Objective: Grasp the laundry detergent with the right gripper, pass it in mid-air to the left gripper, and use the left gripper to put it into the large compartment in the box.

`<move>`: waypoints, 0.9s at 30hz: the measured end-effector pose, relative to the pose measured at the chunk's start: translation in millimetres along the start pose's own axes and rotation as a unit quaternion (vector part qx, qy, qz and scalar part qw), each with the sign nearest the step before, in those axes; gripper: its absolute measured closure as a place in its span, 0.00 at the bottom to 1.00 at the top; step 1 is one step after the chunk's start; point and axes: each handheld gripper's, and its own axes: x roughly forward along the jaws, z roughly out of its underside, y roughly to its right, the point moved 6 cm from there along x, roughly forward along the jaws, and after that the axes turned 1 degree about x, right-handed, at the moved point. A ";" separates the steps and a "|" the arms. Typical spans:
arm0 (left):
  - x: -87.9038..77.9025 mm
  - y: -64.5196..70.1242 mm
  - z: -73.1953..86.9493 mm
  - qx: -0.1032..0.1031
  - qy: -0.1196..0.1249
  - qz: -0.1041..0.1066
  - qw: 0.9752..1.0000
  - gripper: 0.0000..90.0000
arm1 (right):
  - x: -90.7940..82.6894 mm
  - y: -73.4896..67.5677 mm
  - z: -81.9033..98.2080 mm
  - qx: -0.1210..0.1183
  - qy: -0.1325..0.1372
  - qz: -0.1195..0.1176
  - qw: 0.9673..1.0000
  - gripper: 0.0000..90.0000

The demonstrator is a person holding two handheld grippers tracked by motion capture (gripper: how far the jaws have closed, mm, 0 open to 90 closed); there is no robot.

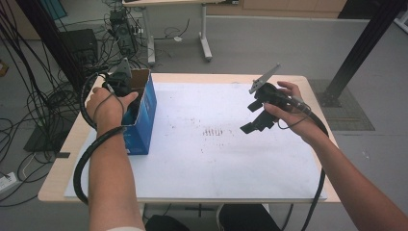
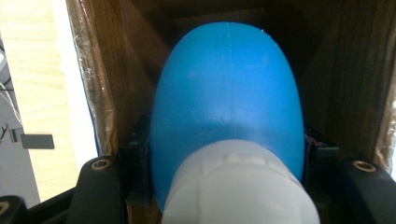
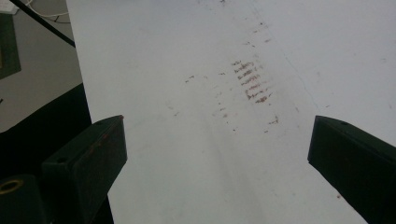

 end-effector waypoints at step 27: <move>3.9 -0.5 -0.9 -0.009 -0.004 0.010 1.000 0.41 | -2.7 6.7 3.9 0.008 -0.003 0.004 1.000 0.05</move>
